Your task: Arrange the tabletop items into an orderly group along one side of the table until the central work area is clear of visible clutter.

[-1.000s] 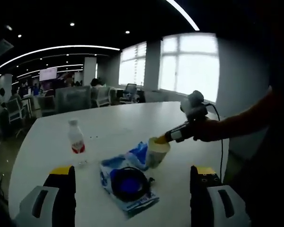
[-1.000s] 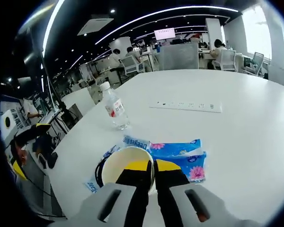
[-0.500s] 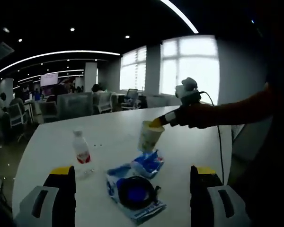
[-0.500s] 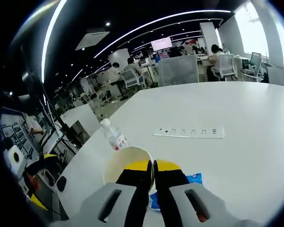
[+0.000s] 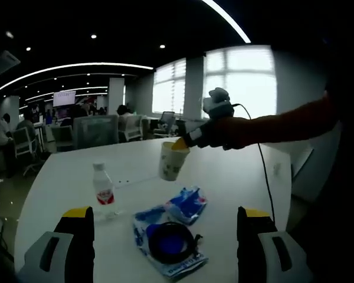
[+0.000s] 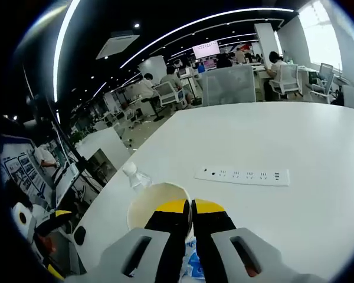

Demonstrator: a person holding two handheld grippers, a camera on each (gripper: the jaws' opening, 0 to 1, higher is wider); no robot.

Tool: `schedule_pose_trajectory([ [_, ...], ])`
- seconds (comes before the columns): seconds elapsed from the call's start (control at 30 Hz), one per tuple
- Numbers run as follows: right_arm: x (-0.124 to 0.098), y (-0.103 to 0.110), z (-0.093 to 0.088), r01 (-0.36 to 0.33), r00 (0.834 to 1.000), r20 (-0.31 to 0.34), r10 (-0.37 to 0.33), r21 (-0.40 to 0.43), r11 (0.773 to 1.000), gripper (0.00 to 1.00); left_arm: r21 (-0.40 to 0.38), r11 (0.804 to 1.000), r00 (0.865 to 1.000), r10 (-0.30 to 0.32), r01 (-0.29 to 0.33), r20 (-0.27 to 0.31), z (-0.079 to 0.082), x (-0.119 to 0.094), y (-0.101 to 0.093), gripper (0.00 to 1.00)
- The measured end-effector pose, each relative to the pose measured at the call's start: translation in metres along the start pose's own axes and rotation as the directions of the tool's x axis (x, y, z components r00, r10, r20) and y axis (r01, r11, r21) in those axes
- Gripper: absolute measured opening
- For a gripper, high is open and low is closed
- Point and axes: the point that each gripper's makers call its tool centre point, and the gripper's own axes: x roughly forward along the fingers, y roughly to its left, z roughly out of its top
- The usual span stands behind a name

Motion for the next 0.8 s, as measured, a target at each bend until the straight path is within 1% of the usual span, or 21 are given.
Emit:
schedule_pose_trajectory([
  [0.1,0.006,0.003,0.002,0.005,1.000,-0.004,-0.004,0.042,0.999,0.00,0.002,1.000,1.000,0.001,-0.001,-0.008,-0.001,0.002,0.001,1.00],
  [0.17,0.008,0.006,0.002,0.008,1.000,-0.007,-0.008,0.041,0.999,0.00,0.001,1.000,1.000,0.002,-0.002,-0.004,0.001,0.003,0.002,1.00],
  [0.23,0.015,0.007,0.005,0.008,1.000,-0.011,-0.007,0.040,0.999,0.00,0.000,1.000,1.000,0.003,-0.003,-0.003,0.001,0.004,0.003,1.00],
  [0.3,0.026,0.012,0.007,-0.001,0.999,-0.032,0.002,0.043,0.999,0.00,0.001,1.000,1.000,0.005,-0.005,-0.005,0.002,0.009,0.006,1.00],
  [0.33,0.031,0.014,0.007,-0.007,0.999,-0.043,0.008,0.027,1.000,0.00,0.002,1.000,1.000,0.003,-0.003,-0.008,0.002,0.010,0.006,1.00],
  [0.47,0.047,0.019,0.008,-0.014,0.998,-0.055,0.015,0.020,1.000,0.00,0.007,1.000,1.000,-0.005,0.006,-0.009,0.002,0.014,0.008,1.00],
  [0.5,0.050,0.022,0.005,-0.017,0.998,-0.066,0.017,-0.001,1.000,0.00,0.010,1.000,1.000,-0.008,0.009,-0.010,0.003,0.015,0.007,1.00],
  [0.6,0.050,0.029,0.000,-0.025,0.997,-0.077,0.024,-0.021,0.999,0.00,0.014,1.000,1.000,-0.012,0.013,-0.011,0.003,0.018,0.007,1.00],
  [0.63,0.048,0.033,-0.005,-0.028,0.996,-0.088,0.025,-0.025,0.999,0.00,0.013,1.000,1.000,-0.015,0.015,-0.010,0.003,0.019,0.007,1.00],
  [0.67,0.054,0.028,-0.004,-0.033,0.995,-0.093,0.030,-0.032,0.999,0.00,0.012,1.000,1.000,-0.017,0.017,-0.010,0.003,0.021,0.007,1.00],
  [0.73,0.055,0.029,-0.006,-0.035,0.995,-0.098,0.032,-0.031,0.999,0.00,0.014,1.000,1.000,-0.020,0.020,-0.012,0.002,0.022,0.008,1.00],
  [0.8,0.066,0.029,-0.008,-0.034,0.994,-0.108,0.028,-0.062,0.997,0.00,0.014,1.000,1.000,-0.024,0.024,-0.013,0.002,0.024,0.009,1.00],
])
